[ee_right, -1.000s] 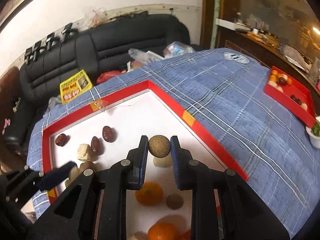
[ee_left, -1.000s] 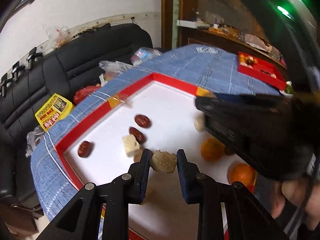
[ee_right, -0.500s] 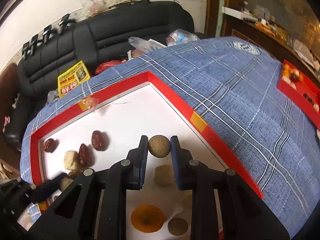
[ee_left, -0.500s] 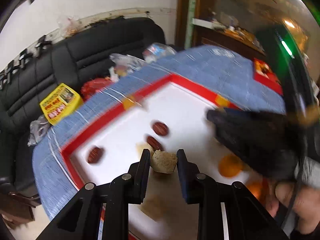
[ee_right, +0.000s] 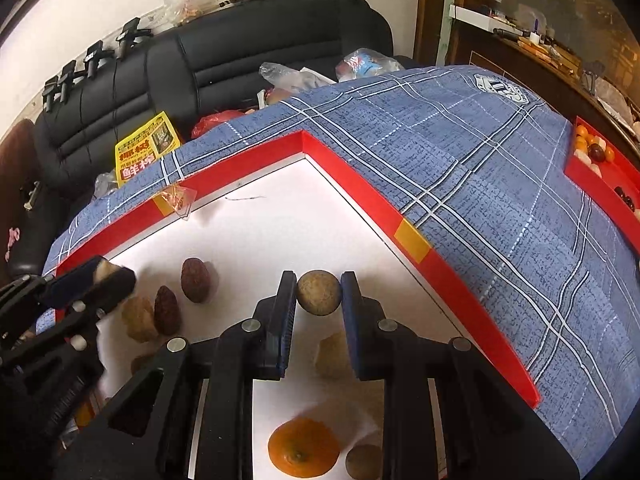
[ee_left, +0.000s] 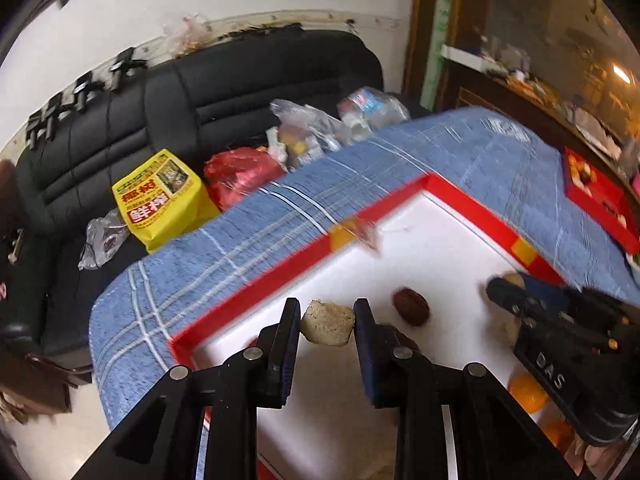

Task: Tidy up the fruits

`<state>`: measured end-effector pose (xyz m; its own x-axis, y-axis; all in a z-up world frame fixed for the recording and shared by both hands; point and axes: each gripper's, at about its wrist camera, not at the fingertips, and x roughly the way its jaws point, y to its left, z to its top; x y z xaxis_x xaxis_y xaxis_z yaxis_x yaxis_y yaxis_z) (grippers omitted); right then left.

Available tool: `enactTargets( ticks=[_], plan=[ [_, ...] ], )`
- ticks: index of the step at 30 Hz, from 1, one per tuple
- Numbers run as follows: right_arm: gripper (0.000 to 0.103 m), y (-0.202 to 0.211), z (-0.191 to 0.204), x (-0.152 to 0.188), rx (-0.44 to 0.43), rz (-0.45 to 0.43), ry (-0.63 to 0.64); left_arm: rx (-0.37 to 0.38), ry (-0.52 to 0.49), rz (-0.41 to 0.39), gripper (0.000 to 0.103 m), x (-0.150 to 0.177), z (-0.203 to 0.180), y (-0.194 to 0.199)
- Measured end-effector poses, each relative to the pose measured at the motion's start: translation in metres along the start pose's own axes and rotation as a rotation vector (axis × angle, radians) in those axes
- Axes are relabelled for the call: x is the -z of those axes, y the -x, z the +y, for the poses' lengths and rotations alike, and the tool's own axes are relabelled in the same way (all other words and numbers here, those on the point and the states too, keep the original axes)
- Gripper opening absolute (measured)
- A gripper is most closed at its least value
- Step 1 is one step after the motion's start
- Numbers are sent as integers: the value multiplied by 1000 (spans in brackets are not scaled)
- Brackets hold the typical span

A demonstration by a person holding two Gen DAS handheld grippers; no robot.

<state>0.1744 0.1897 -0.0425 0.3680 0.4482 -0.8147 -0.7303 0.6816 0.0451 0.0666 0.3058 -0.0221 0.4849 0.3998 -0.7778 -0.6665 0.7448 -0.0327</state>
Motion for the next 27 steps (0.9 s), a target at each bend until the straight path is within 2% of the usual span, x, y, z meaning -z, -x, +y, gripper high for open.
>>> enactTargets(
  ticks=[2,5,11,18,24,26,27],
  plan=[
    [22,0,0,0,-1,-1,0,7,26,6,26,-2,9,0],
    [22,-1,1,2,-4,3,4,19,-38,12,26,2,0,-2],
    [22,-7,5,6,-4,23,19,-18,-42,75,26,10,-2,-24],
    [22,-10,7,7,-3,28,26,8,-53,80,26,16,-8,-23],
    [22,-9,5,8,9,20,14,-15,-39,79,26,14,-5,-19],
    [22,-9,5,8,18,28,6,-15,-51,105,29,14,-6,-21],
    [24,-9,4,8,24,34,-3,-20,-56,113,39,14,-7,-21]
  ],
)
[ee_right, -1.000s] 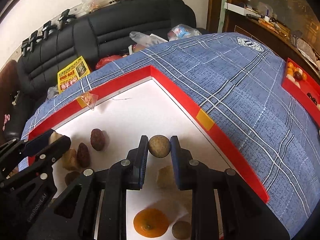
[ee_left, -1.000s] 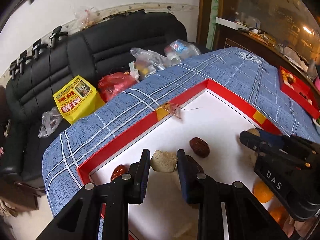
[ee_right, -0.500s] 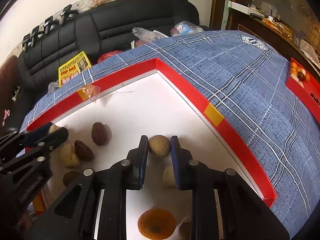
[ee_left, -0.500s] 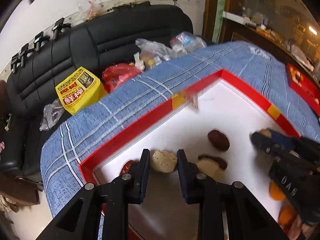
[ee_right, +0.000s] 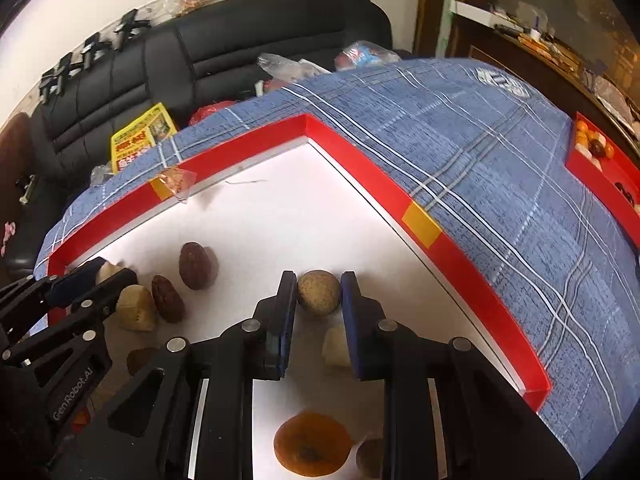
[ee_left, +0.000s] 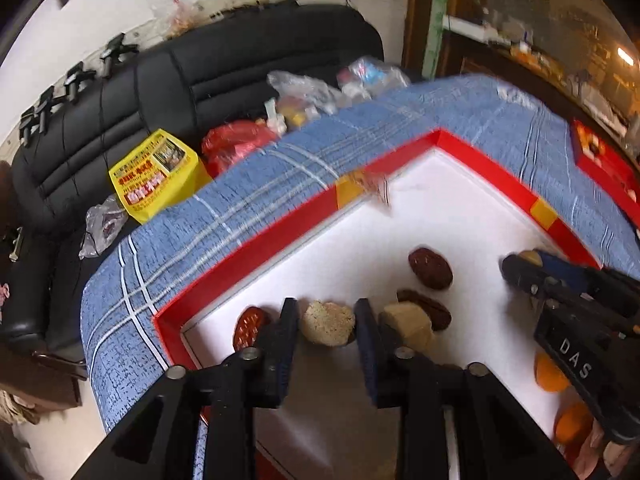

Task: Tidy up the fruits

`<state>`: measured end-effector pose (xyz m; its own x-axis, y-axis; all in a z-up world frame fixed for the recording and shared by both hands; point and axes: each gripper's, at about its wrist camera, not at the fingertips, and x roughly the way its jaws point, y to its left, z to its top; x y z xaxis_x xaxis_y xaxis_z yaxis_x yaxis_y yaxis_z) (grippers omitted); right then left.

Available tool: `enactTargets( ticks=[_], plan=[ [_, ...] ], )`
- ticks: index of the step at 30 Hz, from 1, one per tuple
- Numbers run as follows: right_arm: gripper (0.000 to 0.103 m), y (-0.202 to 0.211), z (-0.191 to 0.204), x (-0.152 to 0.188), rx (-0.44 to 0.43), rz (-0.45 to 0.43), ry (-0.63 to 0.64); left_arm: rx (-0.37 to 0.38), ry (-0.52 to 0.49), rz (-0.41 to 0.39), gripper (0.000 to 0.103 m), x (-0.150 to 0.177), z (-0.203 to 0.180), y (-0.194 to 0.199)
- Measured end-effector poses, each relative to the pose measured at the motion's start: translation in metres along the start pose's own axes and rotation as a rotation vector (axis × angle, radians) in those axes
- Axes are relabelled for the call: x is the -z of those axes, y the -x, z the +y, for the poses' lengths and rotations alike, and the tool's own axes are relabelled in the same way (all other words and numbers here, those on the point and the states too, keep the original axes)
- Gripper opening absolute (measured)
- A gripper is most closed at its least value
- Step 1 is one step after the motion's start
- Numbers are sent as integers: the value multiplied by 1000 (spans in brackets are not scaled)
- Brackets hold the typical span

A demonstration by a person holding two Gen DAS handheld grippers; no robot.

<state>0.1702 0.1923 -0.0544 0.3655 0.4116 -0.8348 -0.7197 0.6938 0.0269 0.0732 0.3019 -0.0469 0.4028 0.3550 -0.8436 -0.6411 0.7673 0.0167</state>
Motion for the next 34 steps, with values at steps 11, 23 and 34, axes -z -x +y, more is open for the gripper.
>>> enactTargets(
  ticks=[11,23,34],
  plan=[
    [77,29,0,9,60,8,-8,19,-3,-18,69,10,0,29],
    [103,149,-8,74,67,-225,11,82,-35,-129,87,62,-11,94],
    [103,198,-12,144,59,-261,55,73,-39,-231,102,90,-22,135]
  ],
)
